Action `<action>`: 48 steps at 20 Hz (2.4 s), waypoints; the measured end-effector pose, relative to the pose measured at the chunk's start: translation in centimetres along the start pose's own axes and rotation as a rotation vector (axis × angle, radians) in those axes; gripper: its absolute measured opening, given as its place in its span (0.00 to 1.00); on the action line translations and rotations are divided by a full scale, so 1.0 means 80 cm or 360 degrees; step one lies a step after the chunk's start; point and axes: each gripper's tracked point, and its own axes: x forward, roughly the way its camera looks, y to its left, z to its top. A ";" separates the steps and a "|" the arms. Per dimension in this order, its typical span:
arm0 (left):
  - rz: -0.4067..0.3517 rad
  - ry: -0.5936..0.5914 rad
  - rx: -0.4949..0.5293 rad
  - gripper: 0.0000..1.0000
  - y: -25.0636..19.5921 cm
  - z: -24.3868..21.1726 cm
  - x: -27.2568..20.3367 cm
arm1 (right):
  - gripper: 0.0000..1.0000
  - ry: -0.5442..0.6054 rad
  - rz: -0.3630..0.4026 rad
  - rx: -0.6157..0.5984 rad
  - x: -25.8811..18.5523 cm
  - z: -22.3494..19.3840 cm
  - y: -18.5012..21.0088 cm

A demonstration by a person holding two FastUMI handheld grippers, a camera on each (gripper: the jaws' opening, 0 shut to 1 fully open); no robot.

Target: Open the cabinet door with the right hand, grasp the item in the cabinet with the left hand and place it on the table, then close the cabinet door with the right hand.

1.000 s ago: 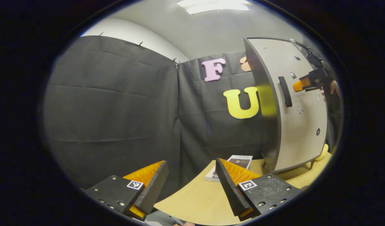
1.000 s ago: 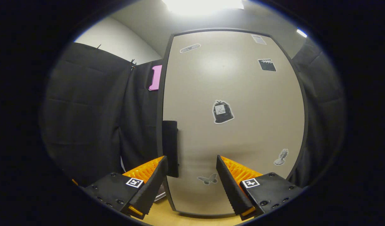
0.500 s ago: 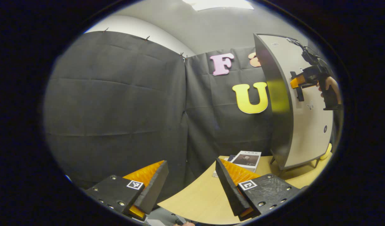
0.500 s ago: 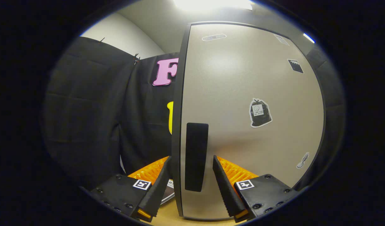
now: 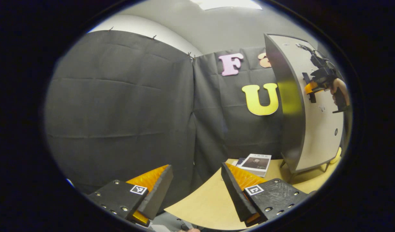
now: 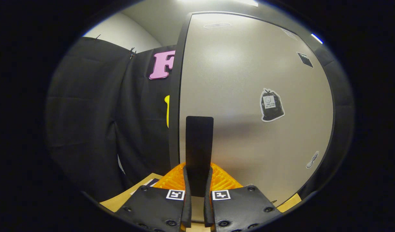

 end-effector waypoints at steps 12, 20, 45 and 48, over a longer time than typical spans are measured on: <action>-0.0152 -0.0093 0.0003 0.92 -0.075 0.039 -0.016 | 0.14 0.0054 0.0261 0.0032 -0.038 -0.001 0.006; -0.0342 -0.0162 0.0042 0.92 -0.164 0.075 -0.039 | 0.17 0.0079 0.0485 0.0053 -0.097 0.005 0.008; -0.0766 -0.0194 0.0065 0.93 -0.421 0.117 -0.102 | 0.14 0.0079 0.0904 0.0201 -0.161 0.002 -0.050; -0.0800 -0.0182 0.0050 0.91 -0.446 0.115 -0.110 | 0.14 0.0076 0.0881 0.0183 -0.167 0.002 -0.058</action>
